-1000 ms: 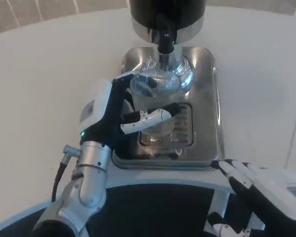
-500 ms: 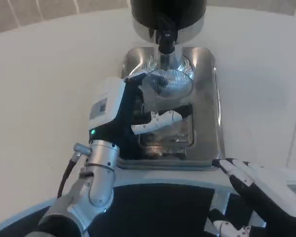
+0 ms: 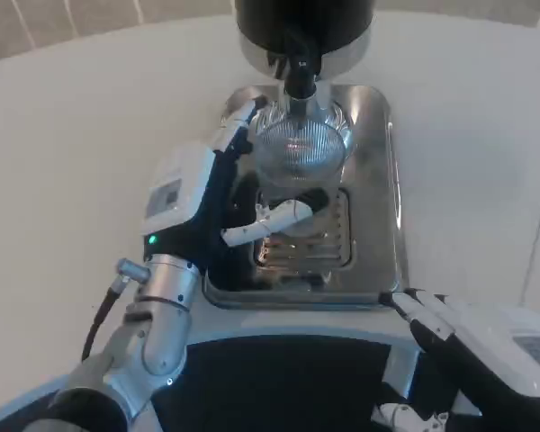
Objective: Grasp the cup under the faucet to collect the drink, then remove the cup.
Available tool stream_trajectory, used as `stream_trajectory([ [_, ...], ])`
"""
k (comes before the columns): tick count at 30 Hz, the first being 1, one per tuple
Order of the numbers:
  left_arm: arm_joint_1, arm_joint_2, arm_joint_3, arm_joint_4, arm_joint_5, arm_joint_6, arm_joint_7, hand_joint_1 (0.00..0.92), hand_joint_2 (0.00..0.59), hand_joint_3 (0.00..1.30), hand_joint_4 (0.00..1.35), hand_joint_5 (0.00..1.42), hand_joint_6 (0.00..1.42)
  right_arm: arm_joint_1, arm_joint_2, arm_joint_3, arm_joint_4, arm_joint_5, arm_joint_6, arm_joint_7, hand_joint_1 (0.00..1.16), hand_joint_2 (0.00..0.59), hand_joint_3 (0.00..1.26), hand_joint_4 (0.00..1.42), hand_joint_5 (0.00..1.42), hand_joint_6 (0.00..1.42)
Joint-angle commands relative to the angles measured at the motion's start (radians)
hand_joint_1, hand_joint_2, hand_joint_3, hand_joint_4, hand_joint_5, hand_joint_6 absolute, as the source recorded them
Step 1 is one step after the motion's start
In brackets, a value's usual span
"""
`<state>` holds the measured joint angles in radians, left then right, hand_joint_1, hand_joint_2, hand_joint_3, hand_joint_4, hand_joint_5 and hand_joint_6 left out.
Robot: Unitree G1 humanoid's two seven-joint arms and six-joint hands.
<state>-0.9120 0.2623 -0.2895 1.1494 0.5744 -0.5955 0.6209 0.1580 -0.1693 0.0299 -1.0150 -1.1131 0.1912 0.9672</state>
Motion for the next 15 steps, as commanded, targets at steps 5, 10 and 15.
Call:
stream_trajectory([
  [5, 0.026, 0.052, 0.016, -0.008, -0.038, -0.063, -0.037, 0.09, 0.009, 0.0, 0.0, 0.26, 0.29, -0.023, 0.004, 0.019, 0.023, -0.006, 0.004, -0.016, 0.26, 0.452, 0.04, 0.0, 0.0, 0.02],
  [10, 0.049, 0.082, 0.034, -0.037, -0.058, -0.118, -0.057, 0.088, 0.01, 0.0, 0.0, 0.26, 0.28, -0.04, 0.0, 0.019, 0.046, 0.01, 0.009, -0.033, 0.26, 0.452, 0.04, 0.0, 0.0, 0.02],
  [15, 0.1, 0.115, 0.073, -0.071, -0.114, -0.185, -0.121, 0.073, 0.01, 0.0, 0.0, 0.29, 0.3, -0.047, 0.01, 0.008, 0.048, 0.041, 0.023, -0.064, 0.27, 0.454, 0.04, 0.0, 0.0, 0.02],
])
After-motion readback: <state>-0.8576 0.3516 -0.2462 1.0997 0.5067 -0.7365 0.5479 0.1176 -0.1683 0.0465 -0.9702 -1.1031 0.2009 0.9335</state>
